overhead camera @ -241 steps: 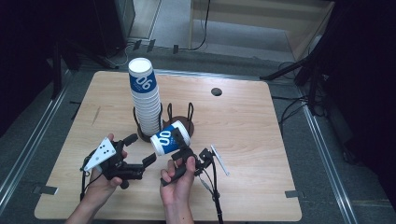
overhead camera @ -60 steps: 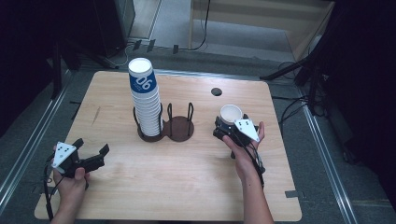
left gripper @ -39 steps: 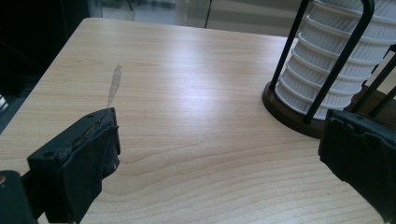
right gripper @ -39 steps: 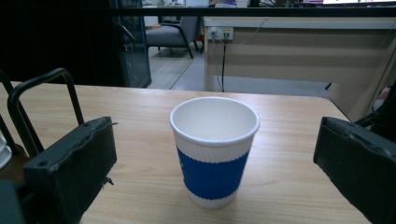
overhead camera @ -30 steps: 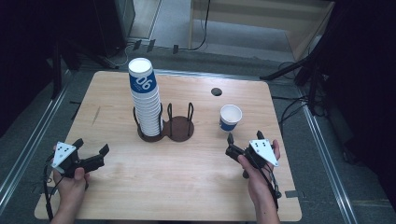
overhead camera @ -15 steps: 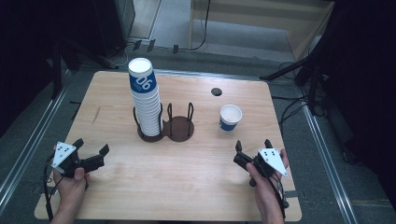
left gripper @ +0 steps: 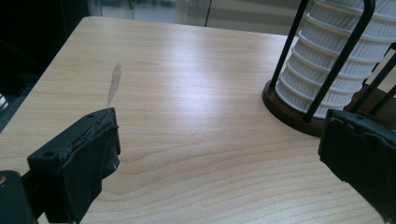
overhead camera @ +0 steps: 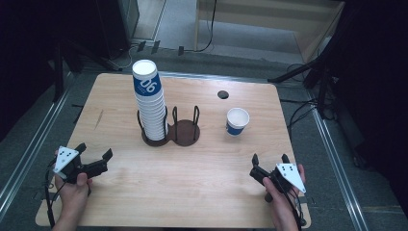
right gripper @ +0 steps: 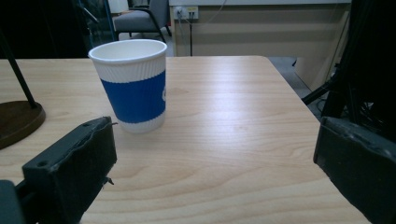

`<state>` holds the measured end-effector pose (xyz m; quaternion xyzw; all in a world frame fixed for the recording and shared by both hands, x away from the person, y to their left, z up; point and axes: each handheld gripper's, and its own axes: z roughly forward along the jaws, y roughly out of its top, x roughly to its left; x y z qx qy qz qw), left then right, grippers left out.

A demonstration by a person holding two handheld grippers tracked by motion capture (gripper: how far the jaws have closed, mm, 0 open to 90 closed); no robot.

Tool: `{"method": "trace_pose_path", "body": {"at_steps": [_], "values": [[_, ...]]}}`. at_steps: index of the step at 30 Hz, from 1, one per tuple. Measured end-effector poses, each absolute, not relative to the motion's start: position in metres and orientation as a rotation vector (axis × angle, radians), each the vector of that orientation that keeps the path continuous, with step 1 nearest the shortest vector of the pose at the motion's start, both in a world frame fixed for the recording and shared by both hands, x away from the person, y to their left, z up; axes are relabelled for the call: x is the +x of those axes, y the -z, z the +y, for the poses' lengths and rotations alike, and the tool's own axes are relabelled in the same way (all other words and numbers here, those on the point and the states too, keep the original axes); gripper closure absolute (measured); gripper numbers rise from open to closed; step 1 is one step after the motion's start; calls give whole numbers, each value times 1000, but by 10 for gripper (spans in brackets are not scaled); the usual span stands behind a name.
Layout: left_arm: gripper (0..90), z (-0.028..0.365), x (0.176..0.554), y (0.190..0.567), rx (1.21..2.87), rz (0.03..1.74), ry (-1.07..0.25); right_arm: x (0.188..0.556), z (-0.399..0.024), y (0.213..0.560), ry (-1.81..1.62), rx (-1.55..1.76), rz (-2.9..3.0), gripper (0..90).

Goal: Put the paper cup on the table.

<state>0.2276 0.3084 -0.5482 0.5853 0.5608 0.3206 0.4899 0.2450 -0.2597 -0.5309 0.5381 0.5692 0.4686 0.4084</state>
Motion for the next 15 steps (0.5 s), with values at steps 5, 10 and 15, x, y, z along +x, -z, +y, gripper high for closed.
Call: {"method": "trace_pose_path", "body": {"at_steps": [5, 10, 15], "values": [[0, 309, 228, 548, 1421, 1362, -778, 238, -269, 534, -1160, 1366, 1426, 0], [0, 309, 227, 548, 1419, 1364, -776, 232, -279, 537, -1138, 1387, 1417, 0], [0, 309, 227, 548, 1420, 1364, -775, 224, -289, 539, -1113, 1396, 1406, 0]]}}
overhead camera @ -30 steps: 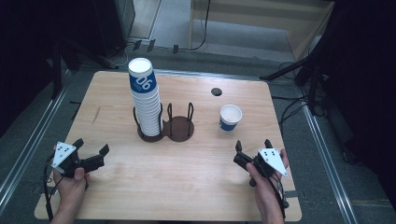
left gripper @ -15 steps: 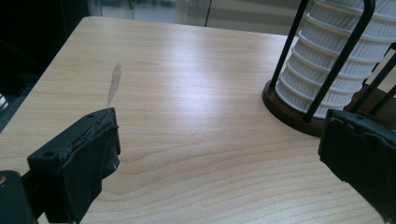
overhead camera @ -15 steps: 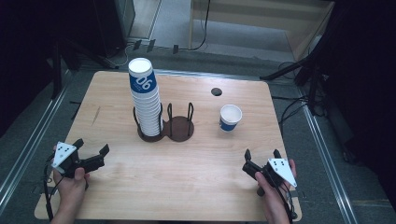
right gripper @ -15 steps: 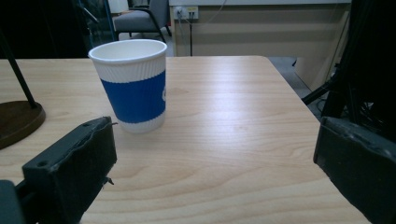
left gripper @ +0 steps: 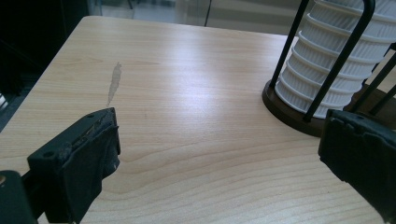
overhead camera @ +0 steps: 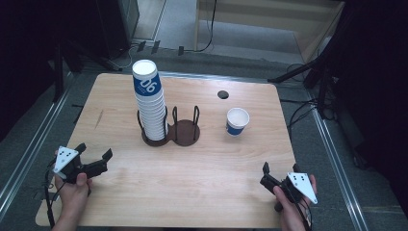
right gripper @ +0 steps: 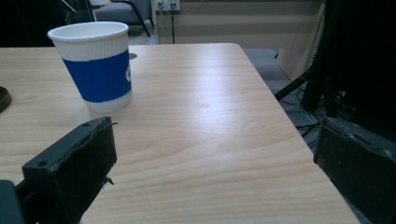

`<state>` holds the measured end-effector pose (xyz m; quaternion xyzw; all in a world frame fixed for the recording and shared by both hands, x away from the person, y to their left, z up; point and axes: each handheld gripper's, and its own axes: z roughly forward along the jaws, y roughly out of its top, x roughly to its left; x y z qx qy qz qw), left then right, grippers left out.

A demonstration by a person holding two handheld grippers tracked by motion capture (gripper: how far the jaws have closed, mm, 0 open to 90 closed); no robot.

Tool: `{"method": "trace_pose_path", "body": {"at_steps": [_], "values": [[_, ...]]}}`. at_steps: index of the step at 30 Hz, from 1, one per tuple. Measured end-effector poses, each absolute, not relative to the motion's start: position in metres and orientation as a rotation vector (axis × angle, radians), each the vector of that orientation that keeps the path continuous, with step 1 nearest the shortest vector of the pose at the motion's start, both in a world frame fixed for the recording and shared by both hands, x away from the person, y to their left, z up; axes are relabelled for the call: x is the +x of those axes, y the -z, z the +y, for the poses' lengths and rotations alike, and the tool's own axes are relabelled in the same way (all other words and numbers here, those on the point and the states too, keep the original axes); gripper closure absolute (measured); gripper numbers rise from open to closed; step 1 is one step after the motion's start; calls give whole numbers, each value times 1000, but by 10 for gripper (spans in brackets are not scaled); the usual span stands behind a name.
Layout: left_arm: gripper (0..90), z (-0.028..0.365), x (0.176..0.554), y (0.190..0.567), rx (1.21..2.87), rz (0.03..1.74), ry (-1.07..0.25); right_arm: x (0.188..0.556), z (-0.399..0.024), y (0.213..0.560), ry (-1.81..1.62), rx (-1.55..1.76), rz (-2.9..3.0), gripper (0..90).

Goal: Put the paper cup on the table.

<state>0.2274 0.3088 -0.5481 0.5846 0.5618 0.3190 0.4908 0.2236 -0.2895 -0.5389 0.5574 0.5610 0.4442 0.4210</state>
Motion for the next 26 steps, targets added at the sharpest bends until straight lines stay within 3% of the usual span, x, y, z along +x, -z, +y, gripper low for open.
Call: {"method": "trace_pose_path", "body": {"at_steps": [26], "values": [[0, 308, 228, 548, 1431, 1360, -777, 213, -313, 543, -1092, 1494, 1348, 0]]}}
